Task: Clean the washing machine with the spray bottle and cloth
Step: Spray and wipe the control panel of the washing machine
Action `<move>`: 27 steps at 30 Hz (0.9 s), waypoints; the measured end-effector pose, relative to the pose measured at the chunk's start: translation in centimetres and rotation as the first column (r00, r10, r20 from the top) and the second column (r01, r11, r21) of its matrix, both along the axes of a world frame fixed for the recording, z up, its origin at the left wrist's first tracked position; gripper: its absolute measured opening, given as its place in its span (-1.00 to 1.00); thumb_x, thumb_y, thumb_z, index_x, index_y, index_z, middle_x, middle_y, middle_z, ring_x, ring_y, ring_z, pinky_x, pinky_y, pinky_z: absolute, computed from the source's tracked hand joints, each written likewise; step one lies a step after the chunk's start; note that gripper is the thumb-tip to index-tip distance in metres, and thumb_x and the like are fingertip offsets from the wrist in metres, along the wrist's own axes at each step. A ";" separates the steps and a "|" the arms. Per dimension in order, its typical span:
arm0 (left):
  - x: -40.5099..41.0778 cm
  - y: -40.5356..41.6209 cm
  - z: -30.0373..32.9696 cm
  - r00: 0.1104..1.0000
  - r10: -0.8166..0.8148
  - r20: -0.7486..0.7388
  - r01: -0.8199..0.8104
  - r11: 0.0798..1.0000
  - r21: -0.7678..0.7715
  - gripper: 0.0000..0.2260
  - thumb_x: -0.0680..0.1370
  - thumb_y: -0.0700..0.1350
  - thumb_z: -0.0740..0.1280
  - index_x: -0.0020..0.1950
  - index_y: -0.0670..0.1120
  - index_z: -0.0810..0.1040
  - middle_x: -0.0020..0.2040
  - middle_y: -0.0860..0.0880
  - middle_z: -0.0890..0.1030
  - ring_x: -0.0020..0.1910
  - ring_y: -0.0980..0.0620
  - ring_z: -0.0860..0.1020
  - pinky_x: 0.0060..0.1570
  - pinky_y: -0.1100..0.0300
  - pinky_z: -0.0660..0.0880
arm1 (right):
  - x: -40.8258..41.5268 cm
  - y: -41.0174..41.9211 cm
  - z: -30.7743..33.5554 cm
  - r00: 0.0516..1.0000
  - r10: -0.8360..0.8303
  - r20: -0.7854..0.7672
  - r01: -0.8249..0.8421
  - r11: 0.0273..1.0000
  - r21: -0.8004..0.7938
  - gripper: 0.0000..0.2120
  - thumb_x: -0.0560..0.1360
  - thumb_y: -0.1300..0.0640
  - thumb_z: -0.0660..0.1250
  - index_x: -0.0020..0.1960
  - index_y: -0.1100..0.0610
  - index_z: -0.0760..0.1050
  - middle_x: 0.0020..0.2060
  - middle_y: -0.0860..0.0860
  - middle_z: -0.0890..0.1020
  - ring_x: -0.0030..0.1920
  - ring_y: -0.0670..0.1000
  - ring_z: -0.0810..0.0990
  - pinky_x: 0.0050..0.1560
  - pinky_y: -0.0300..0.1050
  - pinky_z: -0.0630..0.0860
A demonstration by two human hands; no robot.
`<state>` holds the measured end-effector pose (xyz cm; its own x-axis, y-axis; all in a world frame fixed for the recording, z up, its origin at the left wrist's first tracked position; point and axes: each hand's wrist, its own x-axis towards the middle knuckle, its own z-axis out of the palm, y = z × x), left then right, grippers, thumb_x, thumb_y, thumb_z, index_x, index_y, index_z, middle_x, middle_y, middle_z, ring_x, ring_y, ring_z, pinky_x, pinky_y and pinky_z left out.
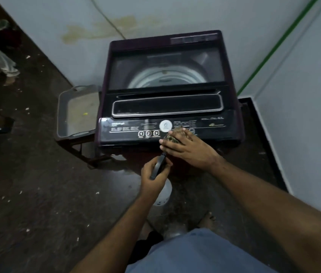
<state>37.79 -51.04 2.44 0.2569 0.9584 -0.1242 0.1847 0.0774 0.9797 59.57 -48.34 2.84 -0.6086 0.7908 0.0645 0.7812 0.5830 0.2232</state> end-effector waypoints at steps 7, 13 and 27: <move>7.0 -1.2 -0.4 0.996 -0.075 -0.042 0.075 0.997 0.016 -0.85 0.61 -0.33 0.43 -0.10 -0.12 0.68 -0.16 -0.07 0.72 -0.09 -0.12 0.70 -0.03 -0.04 0.62 | 9.8 -5.4 -0.2 0.968 -0.250 -0.030 0.250 0.968 -0.022 -0.20 0.57 0.15 0.19 0.68 0.01 -0.17 0.67 0.02 -0.14 0.63 0.24 0.01 0.58 0.28 0.07; 10.9 -2.8 -0.8 0.992 -0.123 -0.031 0.122 0.992 -0.028 -0.87 0.61 -0.33 0.41 -0.09 -0.16 0.69 -0.14 -0.08 0.72 -0.12 -0.08 0.69 -0.04 -0.06 0.62 | 12.9 -8.2 -0.7 0.714 -0.599 -0.361 0.571 0.798 -0.195 -0.07 0.56 0.27 0.39 0.67 0.07 -0.19 0.66 0.13 -0.17 0.64 0.23 0.03 0.25 0.19 0.57; 6.9 -2.9 -0.1 0.987 -0.147 -0.068 0.148 0.989 0.009 -0.85 0.60 -0.33 0.41 -0.08 -0.12 0.68 -0.18 -0.05 0.70 -0.14 -0.06 0.68 -0.13 0.11 0.57 | 0.1 -4.3 -0.8 -0.677 -0.630 -0.381 0.316 0.218 -0.923 -0.14 0.66 -0.17 0.19 0.63 0.27 -0.23 0.56 0.30 0.20 0.50 0.24 0.34 0.45 0.14 0.42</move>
<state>44.66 -53.97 2.32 0.3868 0.9126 -0.1325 0.2581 0.0308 0.9656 59.70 -52.65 2.08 0.7049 0.5078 -0.4952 -0.1965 -0.5311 -0.8242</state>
